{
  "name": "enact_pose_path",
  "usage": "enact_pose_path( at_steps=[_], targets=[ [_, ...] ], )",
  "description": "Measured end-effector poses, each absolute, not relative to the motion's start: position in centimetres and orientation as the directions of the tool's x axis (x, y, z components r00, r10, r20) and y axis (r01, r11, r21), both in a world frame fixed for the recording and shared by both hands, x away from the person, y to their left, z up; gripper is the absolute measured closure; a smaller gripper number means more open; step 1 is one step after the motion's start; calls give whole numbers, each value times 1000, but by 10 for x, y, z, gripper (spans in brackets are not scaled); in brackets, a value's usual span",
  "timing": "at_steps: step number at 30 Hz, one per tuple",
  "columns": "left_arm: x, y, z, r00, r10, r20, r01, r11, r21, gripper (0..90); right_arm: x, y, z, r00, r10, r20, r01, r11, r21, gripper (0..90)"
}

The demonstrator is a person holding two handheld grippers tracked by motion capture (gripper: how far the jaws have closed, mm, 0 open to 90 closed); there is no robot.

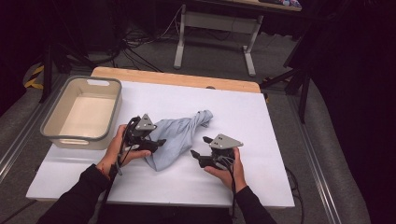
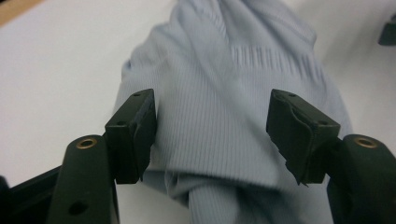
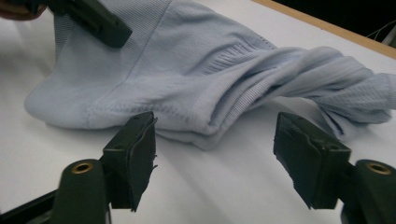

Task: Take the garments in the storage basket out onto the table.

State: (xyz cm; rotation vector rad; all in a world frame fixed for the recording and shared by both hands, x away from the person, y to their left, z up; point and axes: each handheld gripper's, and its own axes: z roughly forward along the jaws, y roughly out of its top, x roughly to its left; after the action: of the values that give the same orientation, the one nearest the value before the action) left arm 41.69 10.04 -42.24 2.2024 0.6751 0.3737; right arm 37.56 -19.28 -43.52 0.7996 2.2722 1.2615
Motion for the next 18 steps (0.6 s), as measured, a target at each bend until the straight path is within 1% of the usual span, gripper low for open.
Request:
enact_pose_path(
  at_steps=[2,5,7,8,9,10,11,13,14,15,16,18],
  targets=[
    [415,102,-429,813,579,53,353,-564,747,350,378,-189,-436,-752,655,-73,285,424,860,307],
    [414,106,-436,818,574,42,359,-566,742,425,385,-178,-440,-769,637,-59,306,448,840,350],
    [414,108,-436,821,570,31,361,-560,746,512,389,-172,-442,-774,631,-50,319,457,830,447],
    [414,109,-437,821,570,27,363,-558,746,578,391,-167,-443,-785,619,-39,327,466,822,532],
    [414,109,-437,820,572,26,366,-558,745,578,391,-167,-443,-785,619,-39,327,466,822,532],
    [414,110,-438,821,570,31,363,-562,743,603,391,-166,-443,-783,620,-50,322,473,820,580],
    [414,110,-438,819,572,32,362,-560,745,652,392,-164,-443,-776,627,-66,317,479,819,664],
    [413,111,-438,818,574,35,360,-560,746,674,393,-165,-443,-775,629,-61,318,472,823,748],
    [412,111,-437,817,576,34,358,-552,753,676,393,-166,-442,-774,630,-63,317,470,824,758],
    [411,112,-436,815,579,35,356,-547,758,681,392,-169,-441,-775,630,-60,312,463,829,839],
    [410,112,-435,815,579,35,351,-540,765,681,392,-169,-441,-775,630,-60,312,463,829,839],
    [406,112,-432,808,588,49,335,-526,782,680,390,-173,-437,-769,636,-64,299,448,843,896]
  ],
)
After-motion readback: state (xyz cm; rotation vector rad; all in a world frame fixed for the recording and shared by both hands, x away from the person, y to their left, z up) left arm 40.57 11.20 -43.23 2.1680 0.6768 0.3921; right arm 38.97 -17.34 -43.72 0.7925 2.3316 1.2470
